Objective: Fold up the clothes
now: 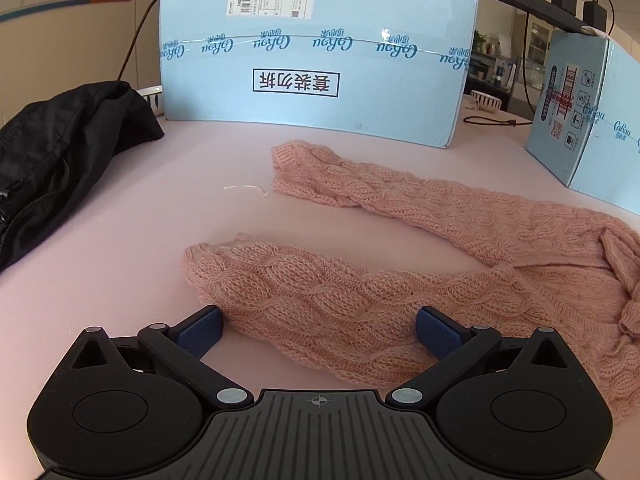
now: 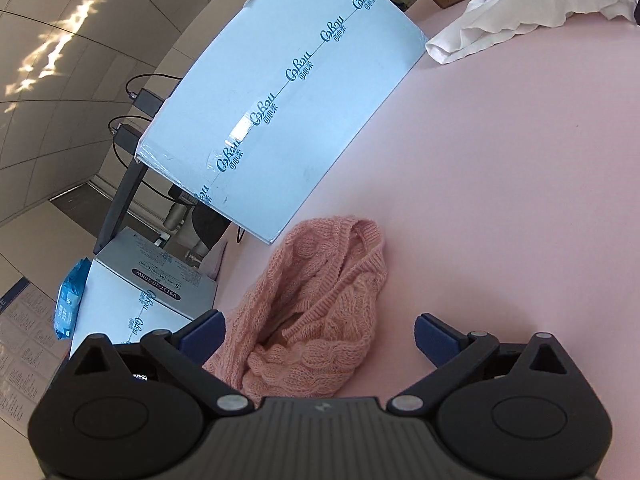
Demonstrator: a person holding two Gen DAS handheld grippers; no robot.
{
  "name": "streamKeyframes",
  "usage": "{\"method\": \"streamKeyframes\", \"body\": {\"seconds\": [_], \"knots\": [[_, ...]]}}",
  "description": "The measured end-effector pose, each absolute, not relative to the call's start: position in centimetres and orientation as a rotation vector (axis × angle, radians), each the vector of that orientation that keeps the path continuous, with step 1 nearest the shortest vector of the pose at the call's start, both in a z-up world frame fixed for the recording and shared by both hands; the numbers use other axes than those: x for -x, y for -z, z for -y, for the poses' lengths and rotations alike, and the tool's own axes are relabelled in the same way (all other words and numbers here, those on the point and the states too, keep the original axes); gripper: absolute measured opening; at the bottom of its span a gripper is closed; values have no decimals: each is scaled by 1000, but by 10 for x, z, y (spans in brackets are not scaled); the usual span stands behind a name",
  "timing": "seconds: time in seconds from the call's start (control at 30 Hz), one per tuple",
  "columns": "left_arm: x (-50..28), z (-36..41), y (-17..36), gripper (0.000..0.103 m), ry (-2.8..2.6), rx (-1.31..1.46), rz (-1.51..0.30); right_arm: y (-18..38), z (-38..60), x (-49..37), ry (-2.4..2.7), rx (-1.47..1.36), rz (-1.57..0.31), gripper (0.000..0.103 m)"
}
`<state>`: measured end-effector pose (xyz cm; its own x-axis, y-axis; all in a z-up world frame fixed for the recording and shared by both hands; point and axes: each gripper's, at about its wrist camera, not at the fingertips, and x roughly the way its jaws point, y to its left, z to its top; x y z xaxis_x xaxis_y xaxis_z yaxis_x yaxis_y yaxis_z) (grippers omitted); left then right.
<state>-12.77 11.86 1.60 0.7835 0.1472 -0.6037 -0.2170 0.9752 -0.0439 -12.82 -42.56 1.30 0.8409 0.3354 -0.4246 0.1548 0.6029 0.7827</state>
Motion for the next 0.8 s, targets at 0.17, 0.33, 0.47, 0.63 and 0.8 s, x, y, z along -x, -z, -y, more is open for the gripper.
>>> {"method": "streamKeyframes", "body": {"seconds": [0.17, 0.33, 0.47, 0.63, 0.8], "knots": [[128, -126, -20, 103, -167, 154, -662, -15, 421, 119, -115, -925, -631, 103], [130, -147, -23, 102, -113, 295, -651, -14, 417, 113, -141, -952, -662, 98], [129, -161, -24, 101, -81, 394, -631, -13, 414, 108, -150, -968, -669, 94], [126, -161, -26, 70, -118, 376, -629, -7, 412, 101, -154, -1003, -687, 65], [126, -170, -25, 25, -156, 409, -637, -1, 412, 98, -152, -1003, -703, 44]]}}
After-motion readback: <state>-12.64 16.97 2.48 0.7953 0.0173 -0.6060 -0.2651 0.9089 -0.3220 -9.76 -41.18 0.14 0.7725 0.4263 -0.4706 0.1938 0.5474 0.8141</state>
